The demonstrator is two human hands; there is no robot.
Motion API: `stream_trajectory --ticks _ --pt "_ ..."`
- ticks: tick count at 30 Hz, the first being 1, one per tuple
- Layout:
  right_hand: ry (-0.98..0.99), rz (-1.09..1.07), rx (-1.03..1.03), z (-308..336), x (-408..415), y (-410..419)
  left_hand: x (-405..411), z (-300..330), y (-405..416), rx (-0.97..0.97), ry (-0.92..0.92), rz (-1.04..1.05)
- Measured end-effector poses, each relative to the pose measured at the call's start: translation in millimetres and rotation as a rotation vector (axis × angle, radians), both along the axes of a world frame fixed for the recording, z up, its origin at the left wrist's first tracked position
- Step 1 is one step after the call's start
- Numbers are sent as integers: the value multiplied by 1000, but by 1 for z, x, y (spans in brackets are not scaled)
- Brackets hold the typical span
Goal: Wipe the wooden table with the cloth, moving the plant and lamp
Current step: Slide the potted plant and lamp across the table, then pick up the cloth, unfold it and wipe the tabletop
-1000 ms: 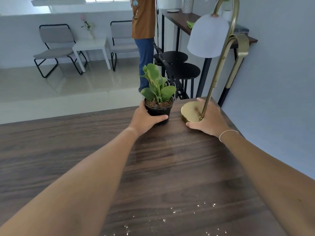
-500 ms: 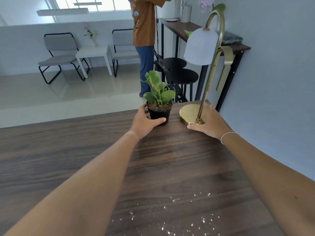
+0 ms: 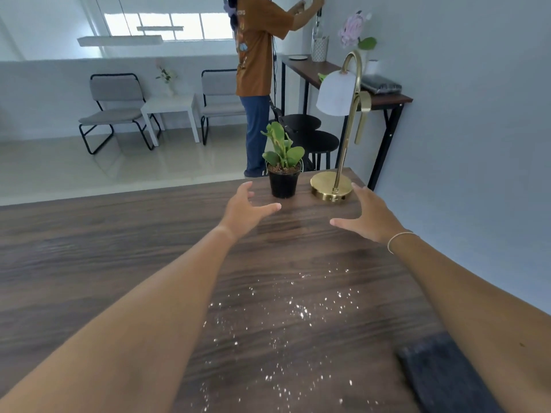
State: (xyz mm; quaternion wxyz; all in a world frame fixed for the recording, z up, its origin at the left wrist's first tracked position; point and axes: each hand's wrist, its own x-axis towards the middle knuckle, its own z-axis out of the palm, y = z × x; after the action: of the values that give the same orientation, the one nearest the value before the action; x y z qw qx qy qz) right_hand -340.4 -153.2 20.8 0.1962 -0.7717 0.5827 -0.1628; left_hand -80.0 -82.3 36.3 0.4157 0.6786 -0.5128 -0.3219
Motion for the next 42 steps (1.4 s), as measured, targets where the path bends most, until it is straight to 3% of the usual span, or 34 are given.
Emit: stream_trajectory --ticks 11,22,28,34,39,42 --pt "12 9 17 -12 -36 95 -32 -19 60 37 -161 -154" --pt "22 109 133 -7 -139 144 -144 -5 110 -4 -285 -277" --pt "130 247 193 -12 -176 157 -204 -18 133 225 -385 -430" --pt "103 257 174 -17 -186 162 -229 -25 147 312 -504 -406" --pt "158 298 179 -13 -183 161 -230 -16 143 316 -522 -419" --pt "94 270 216 -5 -184 158 -229 -8 142 317 -383 -406"
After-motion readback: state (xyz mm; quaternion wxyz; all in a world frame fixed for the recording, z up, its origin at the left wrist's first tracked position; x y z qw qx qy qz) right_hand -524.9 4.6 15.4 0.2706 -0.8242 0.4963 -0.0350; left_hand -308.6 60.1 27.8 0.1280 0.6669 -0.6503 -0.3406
